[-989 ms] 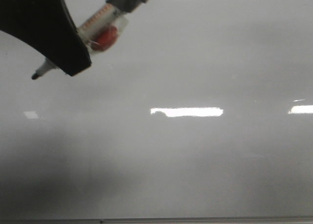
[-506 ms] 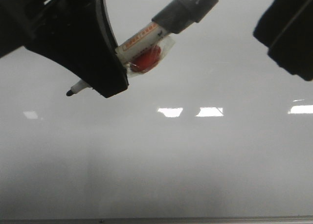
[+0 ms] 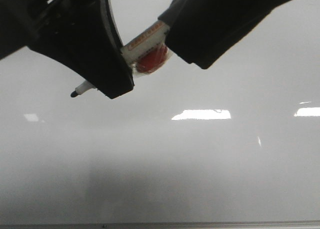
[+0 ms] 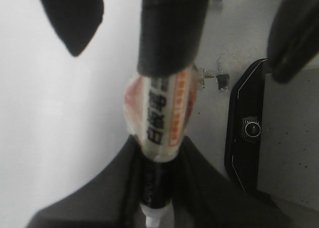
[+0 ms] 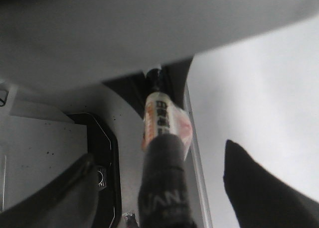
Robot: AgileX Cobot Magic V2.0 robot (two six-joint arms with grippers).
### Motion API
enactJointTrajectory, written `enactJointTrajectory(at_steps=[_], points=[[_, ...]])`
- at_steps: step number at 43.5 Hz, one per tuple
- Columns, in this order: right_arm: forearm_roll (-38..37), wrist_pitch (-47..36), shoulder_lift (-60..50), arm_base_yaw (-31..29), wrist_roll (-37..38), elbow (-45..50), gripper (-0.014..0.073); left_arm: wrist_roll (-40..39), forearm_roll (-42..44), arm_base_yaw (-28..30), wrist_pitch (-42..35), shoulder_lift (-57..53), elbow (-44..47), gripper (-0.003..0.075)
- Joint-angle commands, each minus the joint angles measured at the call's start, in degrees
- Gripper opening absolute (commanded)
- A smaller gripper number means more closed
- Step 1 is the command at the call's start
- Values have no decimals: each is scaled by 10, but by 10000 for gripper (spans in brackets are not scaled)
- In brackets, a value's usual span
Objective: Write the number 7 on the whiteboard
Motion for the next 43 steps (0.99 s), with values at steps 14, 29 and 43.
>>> enactJointTrajectory(at_steps=[14,29,43], points=[[44,-25,-12,2,-5,-20,210,1,-14,-4,-26,-14,-18,-20],[43,-15,-12,2,-5,-20,-35,-7,-16,-3,-26,-15,-18,314],[23,-9,-37,-25,23,-23,-66,-42,0,10,-10,-108,-18,441]])
